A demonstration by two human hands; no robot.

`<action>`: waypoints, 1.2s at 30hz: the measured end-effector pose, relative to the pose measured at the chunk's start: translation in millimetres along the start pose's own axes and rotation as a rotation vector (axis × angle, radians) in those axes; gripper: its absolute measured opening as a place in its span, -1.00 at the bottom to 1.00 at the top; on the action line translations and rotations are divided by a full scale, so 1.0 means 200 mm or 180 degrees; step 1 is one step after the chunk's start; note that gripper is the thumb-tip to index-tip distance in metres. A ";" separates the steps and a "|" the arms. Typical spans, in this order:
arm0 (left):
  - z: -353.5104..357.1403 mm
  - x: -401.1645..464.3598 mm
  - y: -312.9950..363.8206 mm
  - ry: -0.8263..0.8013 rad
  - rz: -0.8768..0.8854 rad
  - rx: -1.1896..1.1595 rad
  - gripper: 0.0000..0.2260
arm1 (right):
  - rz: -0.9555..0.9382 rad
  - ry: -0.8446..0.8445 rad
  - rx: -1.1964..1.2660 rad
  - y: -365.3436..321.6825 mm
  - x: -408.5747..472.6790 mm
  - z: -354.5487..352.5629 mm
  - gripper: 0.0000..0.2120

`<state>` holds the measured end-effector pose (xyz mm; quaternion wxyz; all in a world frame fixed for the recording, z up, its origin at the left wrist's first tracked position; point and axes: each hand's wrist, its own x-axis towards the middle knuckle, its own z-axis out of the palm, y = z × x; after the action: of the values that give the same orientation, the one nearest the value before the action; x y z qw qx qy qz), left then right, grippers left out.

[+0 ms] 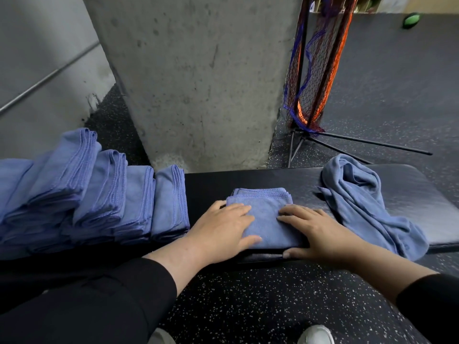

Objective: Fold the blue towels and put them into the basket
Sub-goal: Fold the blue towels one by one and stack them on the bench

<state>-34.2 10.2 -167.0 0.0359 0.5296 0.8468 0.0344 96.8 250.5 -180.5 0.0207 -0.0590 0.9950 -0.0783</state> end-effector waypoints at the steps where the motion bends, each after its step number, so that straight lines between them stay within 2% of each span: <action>1: 0.00 -0.01 0.01 -0.0074 -0.0012 -0.0053 -0.41 | 0.0010 0.0008 -0.0016 -0.01 0.00 0.00 -0.22; 3: 0.01 -0.04 0.02 -0.0182 -0.0010 -0.0026 -0.30 | 0.0036 0.0178 -0.0071 -0.04 0.01 -0.01 -0.42; 5: 0.01 -0.04 0.02 -0.0242 -0.0053 -0.0046 -0.29 | 0.0159 0.0369 -0.0038 -0.07 0.03 -0.02 -0.57; 6: 0.00 -0.04 0.02 -0.0190 -0.0096 -0.0097 -0.36 | 0.0223 0.0410 0.0031 -0.08 0.04 -0.03 -0.61; 9: -0.03 -0.03 0.01 0.0283 -0.0256 -0.0385 -0.81 | 0.0389 0.0402 0.0348 -0.09 0.04 -0.08 -0.68; 10: -0.05 -0.02 0.00 0.0360 -0.0360 -0.0549 -0.86 | 0.0474 0.0383 0.0447 -0.09 0.04 -0.10 -0.70; 14: -0.12 0.00 -0.06 -0.0049 -0.0720 -0.1601 -0.73 | 0.0741 0.0275 0.0788 -0.08 0.04 -0.17 -0.79; 16: -0.14 0.04 -0.09 -0.0013 -0.0915 -0.2005 -0.75 | 0.0899 0.0292 0.0967 -0.07 0.07 -0.18 -0.76; 19: -0.13 0.12 -0.12 0.0131 -0.1191 -0.2214 -0.78 | 0.1123 0.0528 0.1107 -0.04 0.14 -0.15 -0.77; 21: -0.11 0.16 -0.12 0.0248 -0.1392 -0.2268 -0.80 | 0.1241 0.0740 0.1034 -0.03 0.18 -0.11 -0.84; 22: -0.10 0.18 -0.12 0.0313 -0.1498 -0.2287 -0.82 | 0.1240 0.0849 0.0926 -0.02 0.19 -0.09 -0.81; 24: -0.08 0.21 -0.10 0.0457 -0.1669 -0.1936 -0.82 | 0.1021 0.1105 0.0601 0.00 0.22 -0.04 -0.83; 25: -0.07 0.22 -0.10 0.0591 -0.1564 -0.1388 -0.79 | 0.0843 0.1251 0.0403 0.01 0.23 -0.03 -0.88; 27: -0.05 0.23 -0.08 0.1067 -0.0901 -0.0370 -0.79 | 0.0460 0.1417 0.0046 0.02 0.25 -0.02 -0.95; 28: -0.05 0.23 -0.07 0.1213 -0.0452 -0.0194 -0.79 | 0.0352 0.1388 -0.0008 0.02 0.25 -0.01 -0.85; 30: -0.02 0.21 -0.05 0.0909 0.0174 -0.0162 -0.63 | 0.0291 0.1183 0.0078 0.02 0.23 0.00 -0.66; 33: 0.04 0.17 -0.05 0.0045 0.0015 -0.0252 -0.41 | 0.0342 0.0682 0.0230 0.05 0.18 0.03 -0.42; 36: 0.06 0.16 -0.06 -0.0044 -0.0086 -0.0132 -0.30 | 0.0338 0.0168 0.0204 0.07 0.16 0.02 -0.22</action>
<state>-57.4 33.2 -181.3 0.0533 0.5175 0.8527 0.0477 64.0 260.0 -188.3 0.0004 -0.0033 0.9939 -0.1104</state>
